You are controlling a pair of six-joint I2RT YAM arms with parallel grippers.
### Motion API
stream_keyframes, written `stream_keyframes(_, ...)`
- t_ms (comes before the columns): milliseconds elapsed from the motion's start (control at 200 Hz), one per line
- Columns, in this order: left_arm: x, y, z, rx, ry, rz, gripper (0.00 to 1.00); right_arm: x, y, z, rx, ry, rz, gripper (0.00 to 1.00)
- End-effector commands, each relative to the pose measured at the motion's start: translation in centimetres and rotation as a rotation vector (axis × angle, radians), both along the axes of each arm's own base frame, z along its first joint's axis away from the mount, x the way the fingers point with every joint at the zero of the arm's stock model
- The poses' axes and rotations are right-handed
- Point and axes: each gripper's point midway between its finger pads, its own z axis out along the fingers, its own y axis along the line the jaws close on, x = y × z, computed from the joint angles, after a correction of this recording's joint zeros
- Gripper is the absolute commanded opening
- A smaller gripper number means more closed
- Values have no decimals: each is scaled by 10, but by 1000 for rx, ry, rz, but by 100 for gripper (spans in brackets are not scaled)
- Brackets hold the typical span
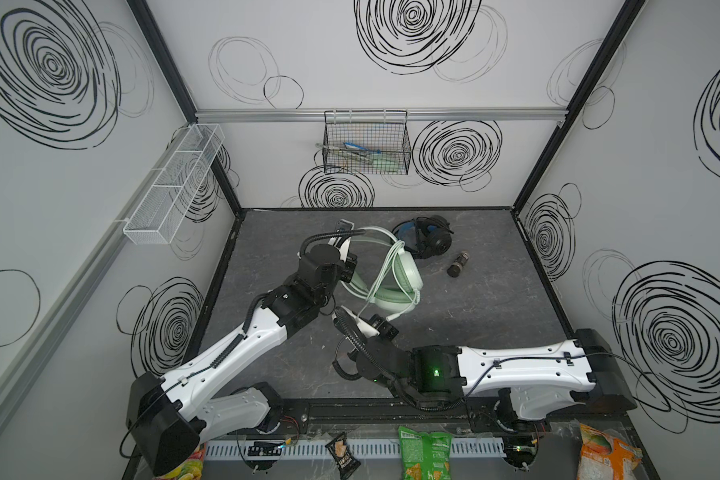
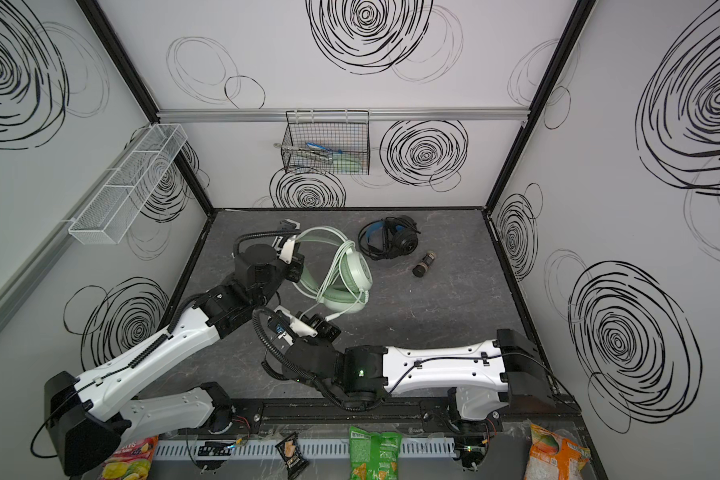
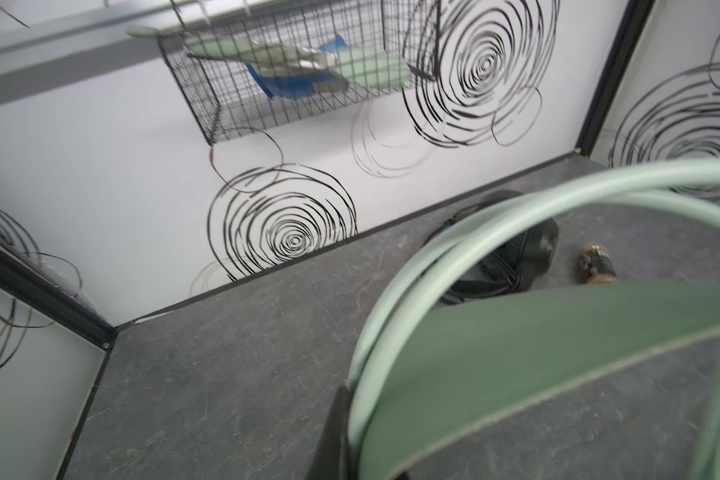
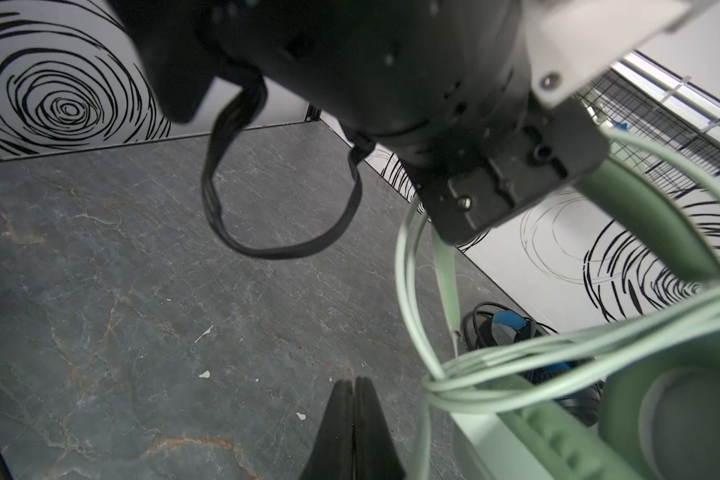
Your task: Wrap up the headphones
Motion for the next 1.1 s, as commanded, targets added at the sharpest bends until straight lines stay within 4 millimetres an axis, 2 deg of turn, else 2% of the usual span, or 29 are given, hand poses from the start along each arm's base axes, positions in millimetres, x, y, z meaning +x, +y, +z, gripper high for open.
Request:
stream_keyframes(0, 2, -13, -3, 1, 35, -41, 0, -3, -1, 51, 83, 0, 56, 0)
stream_keyframes(175, -5, -24, -26, 76, 90, -71, 0, 0, -8, 72, 127, 53, 105, 2)
stream_keyframes(305, -20, -52, -38, 80, 150, -200, 0, -7, -10, 85, 206, 121, 192, 3)
stream_keyframes(370, -29, -67, -49, 102, 191, -259, 0, -8, -13, 85, 211, 123, 205, 5)
stream_keyframes(495, -40, -79, -77, 172, 270, -310, 0, -2, -17, 78, 139, 112, 182, 5)
stream_keyframes(575, -44, -81, -88, 174, 304, -321, 0, -1, -18, 74, 72, 97, 165, 4)
stream_keyframes(805, -43, -68, -98, 214, 312, -268, 0, -1, -23, 68, -139, 18, 118, 3)
stream_keyframes(921, -44, -67, -99, 223, 314, -265, 0, -6, -27, 78, -177, -13, 121, 3)
stream_keyframes(1096, -51, -79, -104, 229, 333, -315, 0, -13, -32, 86, -252, -103, 136, 2)
